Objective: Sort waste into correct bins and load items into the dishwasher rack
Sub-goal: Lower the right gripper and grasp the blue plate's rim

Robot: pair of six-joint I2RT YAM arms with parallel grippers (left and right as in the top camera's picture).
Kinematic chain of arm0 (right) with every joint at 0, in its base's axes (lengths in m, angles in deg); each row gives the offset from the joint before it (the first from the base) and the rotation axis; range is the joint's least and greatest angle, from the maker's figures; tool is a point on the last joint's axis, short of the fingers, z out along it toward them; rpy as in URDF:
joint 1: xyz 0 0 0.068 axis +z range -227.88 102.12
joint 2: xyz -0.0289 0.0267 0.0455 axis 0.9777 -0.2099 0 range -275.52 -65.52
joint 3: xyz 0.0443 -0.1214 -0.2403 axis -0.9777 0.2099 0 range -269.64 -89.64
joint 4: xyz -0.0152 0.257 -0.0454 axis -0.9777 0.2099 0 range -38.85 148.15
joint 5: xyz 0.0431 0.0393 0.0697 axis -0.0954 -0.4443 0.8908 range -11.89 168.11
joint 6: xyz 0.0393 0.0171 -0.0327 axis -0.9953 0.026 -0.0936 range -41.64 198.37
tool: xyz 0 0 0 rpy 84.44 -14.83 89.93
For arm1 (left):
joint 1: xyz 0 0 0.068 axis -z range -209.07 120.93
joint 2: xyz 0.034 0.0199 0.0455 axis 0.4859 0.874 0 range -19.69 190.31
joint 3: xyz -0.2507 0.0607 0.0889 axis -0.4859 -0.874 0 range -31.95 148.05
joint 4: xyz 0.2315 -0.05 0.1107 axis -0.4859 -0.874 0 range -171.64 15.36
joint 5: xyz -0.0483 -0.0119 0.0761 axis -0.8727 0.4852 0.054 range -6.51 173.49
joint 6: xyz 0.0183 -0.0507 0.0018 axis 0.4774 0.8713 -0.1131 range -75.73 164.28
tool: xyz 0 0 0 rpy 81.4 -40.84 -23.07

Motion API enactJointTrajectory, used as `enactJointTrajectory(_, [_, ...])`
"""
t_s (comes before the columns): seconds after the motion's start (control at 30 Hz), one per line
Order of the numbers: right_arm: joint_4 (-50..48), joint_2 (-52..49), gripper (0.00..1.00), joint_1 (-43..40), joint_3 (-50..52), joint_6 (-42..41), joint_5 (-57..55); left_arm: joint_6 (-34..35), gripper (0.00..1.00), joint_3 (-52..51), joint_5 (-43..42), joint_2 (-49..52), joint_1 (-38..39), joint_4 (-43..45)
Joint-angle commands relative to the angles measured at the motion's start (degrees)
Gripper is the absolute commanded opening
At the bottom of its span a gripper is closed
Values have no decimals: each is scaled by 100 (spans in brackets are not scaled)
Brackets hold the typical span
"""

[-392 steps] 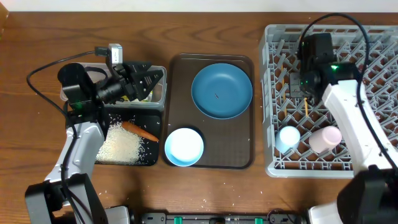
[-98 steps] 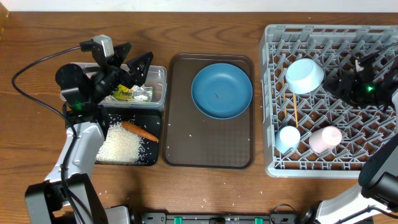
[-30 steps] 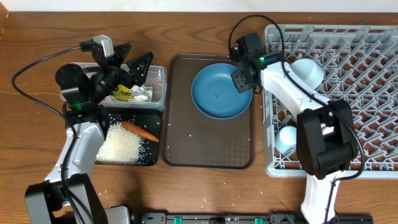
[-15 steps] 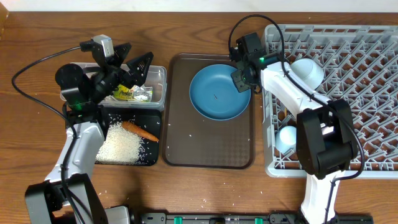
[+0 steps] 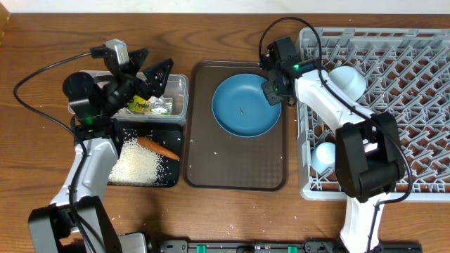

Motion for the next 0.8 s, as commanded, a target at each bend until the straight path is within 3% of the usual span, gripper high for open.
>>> enactJointTrajectory(0.0, [74, 216, 1, -2, 15, -63, -46, -72, 97, -4, 31, -94, -4, 44])
enactJointTrajectory(0.37, [544, 1287, 1, 2, 15, -20, -181, -74, 96, -4, 31, -94, -4, 44])
enactJointTrajectory(0.77, [815, 1499, 1, 4, 15, 210, -352, -74, 97, -4, 31, -94, -4, 44])
